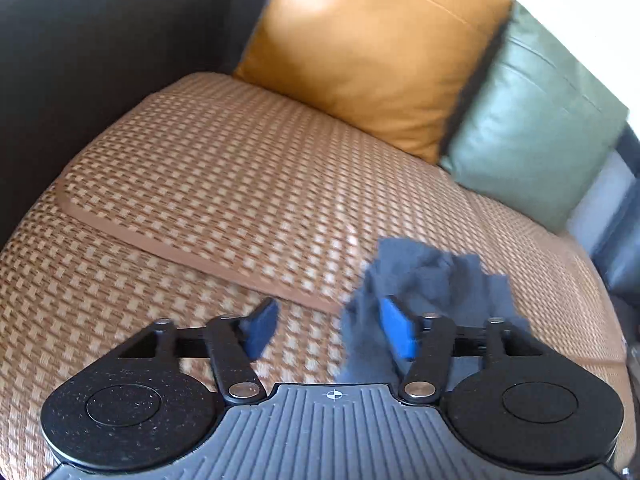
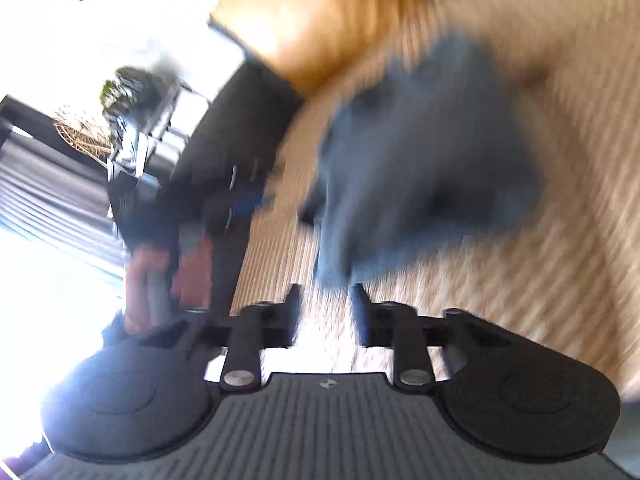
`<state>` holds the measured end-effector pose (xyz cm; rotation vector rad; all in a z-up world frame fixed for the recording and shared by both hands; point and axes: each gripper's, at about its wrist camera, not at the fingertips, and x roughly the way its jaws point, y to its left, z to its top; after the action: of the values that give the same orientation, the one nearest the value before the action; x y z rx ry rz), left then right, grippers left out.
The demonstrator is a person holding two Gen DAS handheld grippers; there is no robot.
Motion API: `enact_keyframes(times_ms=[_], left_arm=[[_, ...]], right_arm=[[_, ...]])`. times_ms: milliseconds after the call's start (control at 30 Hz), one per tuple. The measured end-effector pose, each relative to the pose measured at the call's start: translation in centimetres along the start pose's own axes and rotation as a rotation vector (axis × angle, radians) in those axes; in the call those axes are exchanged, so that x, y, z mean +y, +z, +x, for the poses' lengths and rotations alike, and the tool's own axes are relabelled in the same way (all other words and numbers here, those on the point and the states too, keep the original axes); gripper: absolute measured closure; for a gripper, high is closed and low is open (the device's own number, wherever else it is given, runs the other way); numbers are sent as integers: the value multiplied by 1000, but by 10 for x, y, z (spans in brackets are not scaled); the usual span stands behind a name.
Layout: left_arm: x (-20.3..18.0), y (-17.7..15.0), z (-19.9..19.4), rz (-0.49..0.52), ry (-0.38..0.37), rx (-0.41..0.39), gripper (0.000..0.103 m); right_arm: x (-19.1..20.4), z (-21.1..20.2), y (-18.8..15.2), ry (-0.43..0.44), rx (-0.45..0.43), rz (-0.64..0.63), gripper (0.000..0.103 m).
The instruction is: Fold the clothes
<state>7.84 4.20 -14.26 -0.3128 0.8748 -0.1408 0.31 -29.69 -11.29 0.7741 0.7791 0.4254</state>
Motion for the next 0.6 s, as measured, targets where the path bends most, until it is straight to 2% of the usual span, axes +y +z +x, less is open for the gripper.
enact_keyframes(times_ms=[67, 100, 167, 233, 400, 567, 600], left_arm=[[-10, -8, 7, 59, 5, 26, 21], [-14, -12, 11, 86, 5, 40, 21], [-20, -18, 25, 108, -16, 85, 21], [-20, -20, 38, 78, -49, 110, 21], [-17, -22, 65, -6, -124, 143, 18], [-25, -21, 84, 0, -108, 127, 17], [-27, -21, 87, 3, -104, 124, 34]], right_arm=[[-6, -17, 29, -88, -92, -60, 40], [-14, -14, 48, -131, -111, -61, 39], [-27, -10, 68, -182, -109, -48, 35], [-45, 9, 81, -209, -87, 10, 33], [-79, 40, 93, -202, -30, 119, 32], [-93, 80, 90, -148, 32, 191, 31], [-94, 85, 89, -120, 38, 199, 34]])
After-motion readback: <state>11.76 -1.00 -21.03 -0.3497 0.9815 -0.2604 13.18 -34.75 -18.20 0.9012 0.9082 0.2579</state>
